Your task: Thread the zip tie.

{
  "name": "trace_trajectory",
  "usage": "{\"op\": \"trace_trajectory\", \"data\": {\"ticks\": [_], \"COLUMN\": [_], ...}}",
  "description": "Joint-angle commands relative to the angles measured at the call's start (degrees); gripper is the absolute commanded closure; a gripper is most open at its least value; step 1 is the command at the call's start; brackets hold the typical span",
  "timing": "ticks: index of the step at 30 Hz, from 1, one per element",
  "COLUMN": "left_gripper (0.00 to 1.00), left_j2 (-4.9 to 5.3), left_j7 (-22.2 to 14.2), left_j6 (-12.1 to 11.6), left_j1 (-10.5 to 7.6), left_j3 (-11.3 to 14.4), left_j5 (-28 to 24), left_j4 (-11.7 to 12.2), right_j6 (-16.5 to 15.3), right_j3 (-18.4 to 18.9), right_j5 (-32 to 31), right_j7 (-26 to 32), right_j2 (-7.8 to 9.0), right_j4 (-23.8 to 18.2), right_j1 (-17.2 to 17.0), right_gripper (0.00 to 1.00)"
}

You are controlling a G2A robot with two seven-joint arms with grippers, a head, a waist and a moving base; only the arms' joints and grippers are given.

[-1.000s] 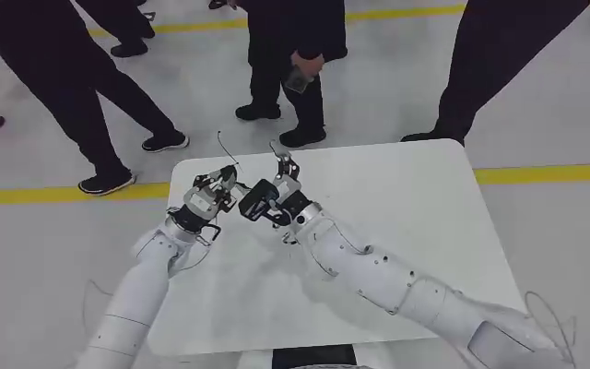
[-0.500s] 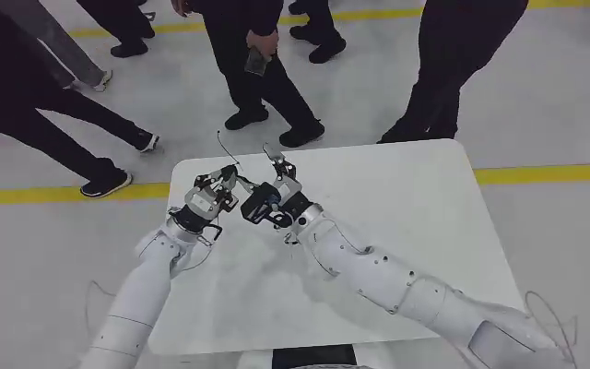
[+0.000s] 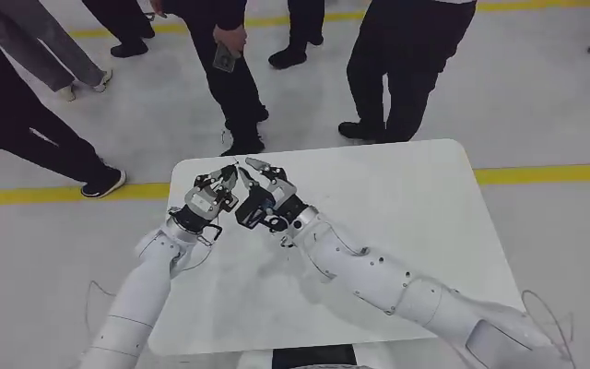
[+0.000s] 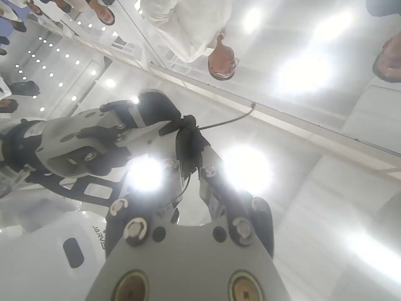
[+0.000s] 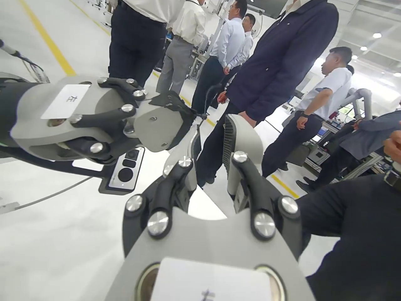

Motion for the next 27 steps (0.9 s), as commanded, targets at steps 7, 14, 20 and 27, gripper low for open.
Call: {"op": "trace_trajectory", "data": {"ticks": [7,14,20,27], "left_gripper": [1.0,1.0,1.0,1.0], "left_j2": [0.0,0.0,0.0,0.0], "left_j7": [0.0,0.0,0.0,0.0], "left_j6": [0.0,0.0,0.0,0.0], "left_j1": [0.0,0.0,0.0,0.0], "left_j3": [0.0,0.0,0.0,0.0], "left_j5": [0.0,0.0,0.0,0.0], "left_j4": [0.0,0.0,0.0,0.0], "right_j6": [0.2,0.2,0.2,0.2], "right_j3": [-0.8,-1.1,-1.3,-1.2], "right_j5": [0.0,0.0,0.0,0.0], "right_j7": [0.0,0.0,0.3,0.6], "right_j2": [-0.12,0.01,0.15,0.48], "right_j4": [0.2,0.2,0.3,0.4], "right_j1": [0.7,1.0,1.2,1.3], "right_gripper": [0.79,0.91,1.0,1.0]}}
